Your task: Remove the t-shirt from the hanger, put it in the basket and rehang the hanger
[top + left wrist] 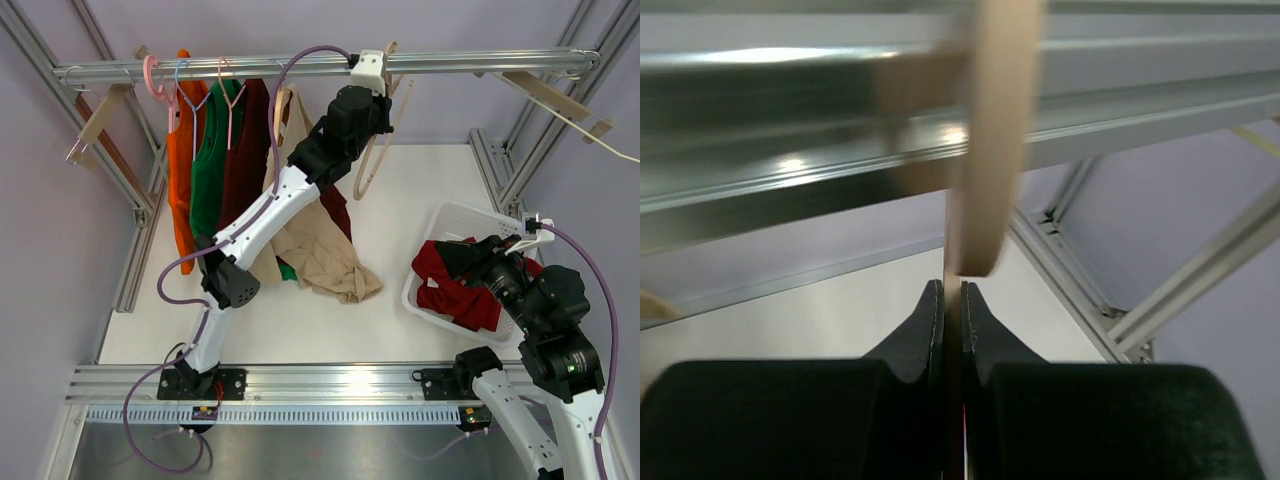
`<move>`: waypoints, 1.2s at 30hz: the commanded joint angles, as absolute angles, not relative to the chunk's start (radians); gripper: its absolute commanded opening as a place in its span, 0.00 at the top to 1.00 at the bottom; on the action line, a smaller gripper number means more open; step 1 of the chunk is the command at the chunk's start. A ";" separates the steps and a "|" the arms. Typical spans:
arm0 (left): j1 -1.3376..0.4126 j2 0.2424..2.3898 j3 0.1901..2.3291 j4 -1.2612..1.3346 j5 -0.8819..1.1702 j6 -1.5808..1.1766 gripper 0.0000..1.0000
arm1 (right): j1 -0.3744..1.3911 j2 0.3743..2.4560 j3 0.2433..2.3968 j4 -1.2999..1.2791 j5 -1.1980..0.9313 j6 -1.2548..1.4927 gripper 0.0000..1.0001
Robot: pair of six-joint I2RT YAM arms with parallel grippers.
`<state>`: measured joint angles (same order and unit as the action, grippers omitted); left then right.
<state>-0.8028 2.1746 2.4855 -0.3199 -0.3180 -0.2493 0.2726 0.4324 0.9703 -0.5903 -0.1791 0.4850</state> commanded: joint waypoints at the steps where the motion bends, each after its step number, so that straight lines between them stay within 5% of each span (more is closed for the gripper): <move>1: -0.799 2.131 2.468 -0.308 -0.436 -0.235 1.00 | 0.272 0.437 1.000 -0.563 -0.230 0.472 0.49; 7: -0.816 2.131 2.467 -0.293 -0.408 -0.206 1.00 | 0.272 0.433 1.003 -0.569 -0.235 0.480 0.49; 11: -0.828 2.094 2.431 -0.276 -0.391 -0.203 0.67 | 0.273 0.425 1.009 -0.568 -0.235 0.486 0.48; 12: -0.830 2.079 2.415 -0.273 -0.387 -0.201 0.47 | 0.272 0.425 1.011 -0.569 -0.235 0.486 0.48; 16: -0.841 1.933 2.289 -0.268 -0.370 -0.189 0.25 | 0.272 0.425 1.006 -0.546 -0.252 0.499 0.45; 25: -0.831 1.580 1.982 -0.352 -0.388 -0.150 0.31 | 0.272 0.471 0.940 -0.447 -0.316 0.531 0.44; 36: -0.620 1.480 1.795 -0.440 -0.305 -0.215 0.37 | 0.272 0.489 0.913 -0.397 -0.390 0.549 0.44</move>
<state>-0.6228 1.4433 1.8168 -0.4217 -0.3405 -0.2176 0.2729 0.4927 0.9039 -0.4358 -0.3294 0.5503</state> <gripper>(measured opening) 0.634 0.557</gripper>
